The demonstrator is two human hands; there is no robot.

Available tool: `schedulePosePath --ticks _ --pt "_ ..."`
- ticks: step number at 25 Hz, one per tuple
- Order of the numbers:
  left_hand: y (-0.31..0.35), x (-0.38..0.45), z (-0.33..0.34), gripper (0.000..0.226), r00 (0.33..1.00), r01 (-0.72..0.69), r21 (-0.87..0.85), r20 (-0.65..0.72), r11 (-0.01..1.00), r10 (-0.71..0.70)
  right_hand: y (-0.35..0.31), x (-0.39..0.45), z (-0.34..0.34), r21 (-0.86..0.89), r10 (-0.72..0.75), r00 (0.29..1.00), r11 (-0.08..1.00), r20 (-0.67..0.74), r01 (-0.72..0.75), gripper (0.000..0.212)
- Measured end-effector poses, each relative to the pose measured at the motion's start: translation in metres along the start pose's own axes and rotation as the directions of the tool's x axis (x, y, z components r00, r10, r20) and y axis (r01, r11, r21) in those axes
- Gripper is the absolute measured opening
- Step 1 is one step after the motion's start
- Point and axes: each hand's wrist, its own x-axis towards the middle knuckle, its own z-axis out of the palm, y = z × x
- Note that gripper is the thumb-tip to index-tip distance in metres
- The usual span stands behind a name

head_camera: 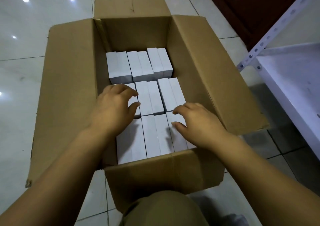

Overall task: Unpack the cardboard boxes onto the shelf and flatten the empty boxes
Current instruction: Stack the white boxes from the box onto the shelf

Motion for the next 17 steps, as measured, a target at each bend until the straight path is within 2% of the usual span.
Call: schedulePosePath --ticks 2,4,6,8,11,13,17 --pt "-0.018 0.011 0.001 0.035 0.999 0.046 0.116 -0.021 0.992 -0.044 -0.005 0.018 0.009 -0.048 0.074 0.99 0.996 0.117 -0.069 0.043" --pt "-0.025 0.019 -0.001 0.042 0.985 0.16 0.189 0.03 0.969 -0.168 -0.005 0.035 0.022 -0.094 0.181 0.959 0.982 0.217 -0.164 0.049" --pt "-0.029 0.022 0.001 0.044 0.971 0.217 0.23 0.046 0.949 -0.233 -0.002 0.05 0.036 -0.147 0.298 0.905 0.953 0.303 -0.265 0.058" --pt "-0.031 0.022 0.006 0.043 0.973 0.209 0.237 0.046 0.949 -0.226 0.003 0.061 0.049 -0.192 0.397 0.841 0.917 0.368 -0.349 0.068" --pt "-0.034 0.022 0.011 0.041 0.975 0.209 0.232 0.023 0.95 -0.22 0.004 0.072 0.064 -0.237 0.471 0.781 0.882 0.41 -0.408 0.078" --pt "-0.035 0.022 0.012 0.04 0.976 0.213 0.205 -0.008 0.955 -0.216 0.001 0.077 0.068 -0.265 0.489 0.775 0.871 0.4 -0.413 0.081" --pt "-0.034 0.02 0.012 0.036 0.981 0.189 0.224 0.005 0.956 -0.195 0.0 0.081 0.069 -0.135 0.49 0.774 0.867 0.401 -0.479 0.079"
